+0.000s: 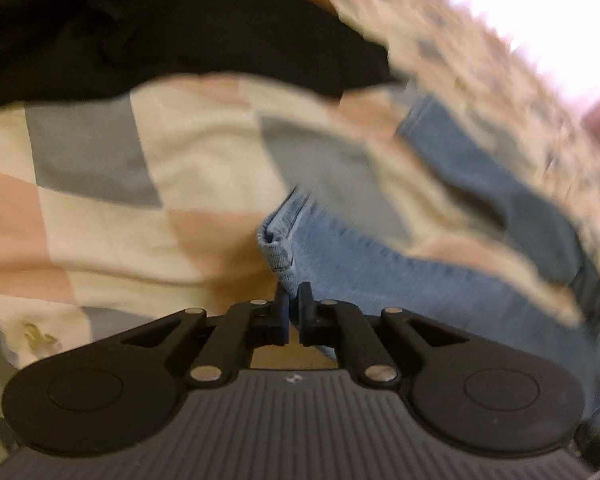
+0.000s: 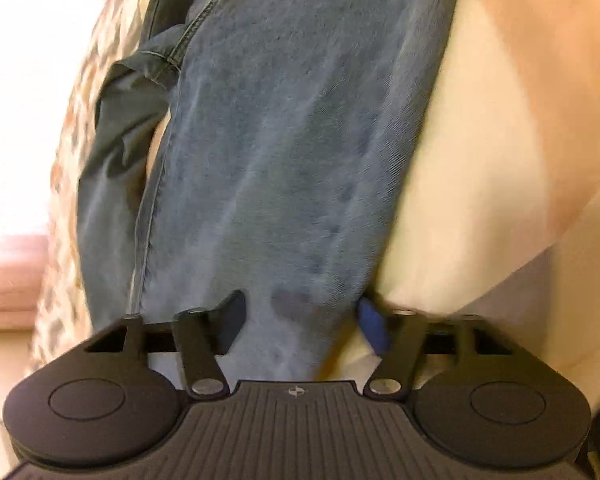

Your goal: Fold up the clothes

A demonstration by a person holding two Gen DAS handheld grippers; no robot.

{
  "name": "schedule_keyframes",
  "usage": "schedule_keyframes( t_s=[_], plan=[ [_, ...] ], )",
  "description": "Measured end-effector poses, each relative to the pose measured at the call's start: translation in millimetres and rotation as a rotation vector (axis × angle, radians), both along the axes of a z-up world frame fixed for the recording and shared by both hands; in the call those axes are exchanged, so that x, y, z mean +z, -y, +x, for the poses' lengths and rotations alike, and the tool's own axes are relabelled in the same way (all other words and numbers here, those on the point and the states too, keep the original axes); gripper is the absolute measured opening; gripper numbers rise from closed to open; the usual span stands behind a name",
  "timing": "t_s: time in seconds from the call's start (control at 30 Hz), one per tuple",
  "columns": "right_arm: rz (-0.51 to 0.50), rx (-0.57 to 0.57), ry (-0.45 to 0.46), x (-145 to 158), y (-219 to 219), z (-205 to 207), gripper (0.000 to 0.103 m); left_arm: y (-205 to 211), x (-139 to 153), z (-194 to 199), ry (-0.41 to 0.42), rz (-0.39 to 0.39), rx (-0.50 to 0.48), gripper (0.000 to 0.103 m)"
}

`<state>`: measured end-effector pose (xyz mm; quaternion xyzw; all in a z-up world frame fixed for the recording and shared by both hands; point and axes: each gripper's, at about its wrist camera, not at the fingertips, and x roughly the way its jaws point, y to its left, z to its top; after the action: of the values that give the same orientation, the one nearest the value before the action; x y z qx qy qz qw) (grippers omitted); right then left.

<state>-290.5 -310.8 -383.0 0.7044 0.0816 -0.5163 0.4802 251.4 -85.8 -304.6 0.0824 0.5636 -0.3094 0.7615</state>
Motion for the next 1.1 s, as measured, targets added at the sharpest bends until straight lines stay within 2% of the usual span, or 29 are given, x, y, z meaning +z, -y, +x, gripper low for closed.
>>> schedule_keyframes(
  t_s=[0.07,0.1,0.2,0.23,0.3,0.33,0.37,0.4,0.43,0.47,0.5,0.57,0.63,0.73,0.8,0.87,0.97,1.03,1.1],
  plan=[
    [0.001,-0.008,-0.029,4,-2,4,0.004,6,-16,3,-0.005,0.034,-0.004,0.003],
    [-0.017,0.000,-0.037,11,-4,2,0.004,8,-23,5,-0.006,0.049,-0.007,0.003],
    [-0.074,0.033,-0.048,37,-16,-7,0.002,7,-15,-4,0.045,0.036,-0.048,0.003],
    [-0.072,0.046,-0.060,42,-18,-9,0.002,5,-20,-6,0.033,0.063,-0.053,0.005],
    [-0.028,0.072,-0.084,35,-17,-10,0.003,5,-48,-6,-0.004,0.176,-0.091,0.011],
    [0.007,0.088,-0.095,27,-15,-9,0.010,8,-63,-6,-0.017,0.241,-0.114,0.016],
    [0.075,0.116,-0.111,17,-11,-6,0.025,11,-69,-6,-0.026,0.283,-0.127,0.018],
    [0.097,0.137,-0.115,16,-7,-3,0.027,14,-66,-7,-0.023,0.299,-0.148,0.018],
    [0.112,0.158,-0.117,16,-4,0,0.037,17,-55,-10,0.002,0.302,-0.196,0.019],
    [0.092,0.190,-0.134,23,-1,3,0.053,19,-41,-12,0.031,0.301,-0.245,0.026],
    [0.066,0.225,-0.153,30,1,5,0.056,21,-26,-13,0.063,0.313,-0.284,0.029],
    [0.035,0.280,-0.226,44,5,9,0.058,31,1,-4,0.081,0.291,-0.313,0.030],
    [0.015,0.301,-0.242,53,11,11,0.058,58,23,17,0.091,0.220,-0.303,0.032],
    [-0.008,0.284,-0.216,59,27,14,0.058,128,29,56,0.075,0.038,-0.288,0.054],
    [-0.018,0.282,-0.196,62,38,16,0.058,186,19,80,0.051,-0.056,-0.299,0.056],
    [-0.039,0.287,-0.187,66,53,23,0.058,251,1,102,0.038,-0.088,-0.307,0.056],
    [-0.064,0.300,-0.217,68,73,28,0.059,334,-26,127,0.085,-0.063,-0.336,0.056],
    [-0.046,0.285,-0.219,64,82,27,0.059,374,-46,142,0.077,-0.054,-0.350,0.057],
    [-0.031,0.270,-0.224,60,90,26,0.059,402,-67,154,0.031,-0.044,-0.370,0.061]
  ],
)
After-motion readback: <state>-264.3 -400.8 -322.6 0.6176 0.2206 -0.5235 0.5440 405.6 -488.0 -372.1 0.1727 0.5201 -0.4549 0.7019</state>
